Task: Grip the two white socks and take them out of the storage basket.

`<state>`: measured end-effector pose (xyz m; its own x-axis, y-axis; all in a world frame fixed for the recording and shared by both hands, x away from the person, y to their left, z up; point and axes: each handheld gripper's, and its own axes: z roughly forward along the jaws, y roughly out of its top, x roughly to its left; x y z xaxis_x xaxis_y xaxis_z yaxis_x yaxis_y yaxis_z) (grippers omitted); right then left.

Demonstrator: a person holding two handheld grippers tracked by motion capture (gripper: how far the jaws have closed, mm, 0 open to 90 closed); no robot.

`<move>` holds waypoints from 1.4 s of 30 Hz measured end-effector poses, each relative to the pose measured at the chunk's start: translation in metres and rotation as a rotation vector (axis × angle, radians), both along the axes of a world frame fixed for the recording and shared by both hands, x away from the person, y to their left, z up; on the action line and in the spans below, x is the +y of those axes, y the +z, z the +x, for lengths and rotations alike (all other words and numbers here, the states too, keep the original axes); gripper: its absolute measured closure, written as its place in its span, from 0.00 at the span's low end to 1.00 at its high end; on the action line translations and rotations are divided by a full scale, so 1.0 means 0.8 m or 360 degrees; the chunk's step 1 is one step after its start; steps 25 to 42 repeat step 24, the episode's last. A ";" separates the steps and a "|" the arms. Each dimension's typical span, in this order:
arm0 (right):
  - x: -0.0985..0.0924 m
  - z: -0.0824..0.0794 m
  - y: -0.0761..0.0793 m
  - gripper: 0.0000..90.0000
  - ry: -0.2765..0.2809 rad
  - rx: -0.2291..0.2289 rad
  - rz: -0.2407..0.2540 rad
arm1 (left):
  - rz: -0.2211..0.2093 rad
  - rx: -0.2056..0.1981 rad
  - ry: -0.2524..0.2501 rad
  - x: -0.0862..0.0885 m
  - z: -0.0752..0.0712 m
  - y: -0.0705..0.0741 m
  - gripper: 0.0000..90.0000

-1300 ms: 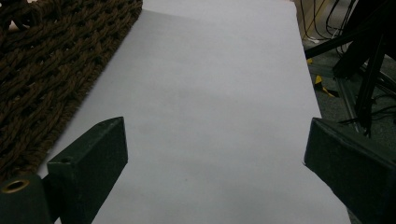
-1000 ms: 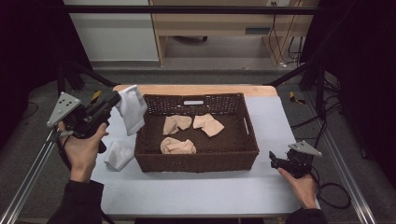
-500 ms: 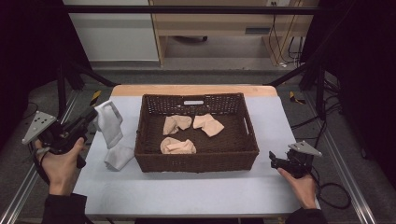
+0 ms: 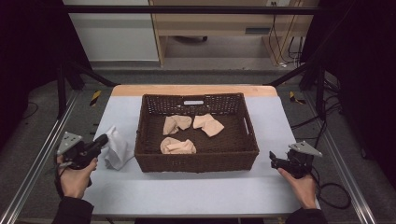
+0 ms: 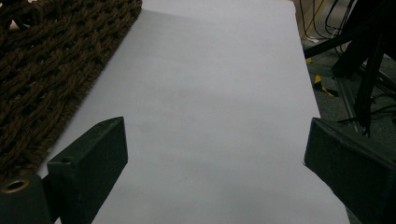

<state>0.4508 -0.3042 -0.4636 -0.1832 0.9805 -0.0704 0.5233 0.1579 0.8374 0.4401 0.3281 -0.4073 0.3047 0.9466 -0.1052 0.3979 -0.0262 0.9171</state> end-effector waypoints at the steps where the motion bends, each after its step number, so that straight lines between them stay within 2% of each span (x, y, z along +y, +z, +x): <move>1: 0.000 0.000 0.000 0.07 0.0000 -0.0001 0.0002 | 0.0025 0.0025 -0.0011 -0.003 0.001 -0.006 0.97; 3: 0.000 0.000 0.000 0.07 0.0000 0.0000 0.0001 | 0.0075 0.0067 -0.0024 -0.008 0.004 -0.017 0.97; 7: 0.001 -0.001 0.000 0.07 0.0003 0.0003 -0.0002 | 0.0129 0.0140 -0.0047 -0.017 0.007 -0.034 0.96; 12: 0.002 -0.001 -0.002 0.07 0.0011 0.0011 -0.0011 | 0.0179 0.0190 -0.0049 -0.021 0.008 -0.051 0.89; 15: 0.002 -0.001 -0.002 0.07 0.0013 0.0015 -0.0012 | 0.0175 0.0182 -0.0026 -0.020 0.005 -0.056 0.74; 18: 0.002 -0.002 -0.002 0.07 0.0013 0.0013 -0.0009 | 0.0111 0.0144 0.0022 -0.016 -0.001 -0.053 0.54; 20: 0.002 -0.002 -0.001 0.07 0.0013 0.0013 -0.0002 | 0.0077 0.0122 0.0060 -0.011 -0.007 -0.050 0.46; 24: 0.001 -0.002 -0.002 0.07 0.0012 0.0016 -0.0006 | 0.0056 0.0113 0.0108 0.000 -0.022 -0.050 0.34; 42: 0.001 -0.002 -0.002 0.07 0.0012 0.0016 -0.0006 | 0.0056 0.0113 0.0108 0.000 -0.022 -0.050 0.34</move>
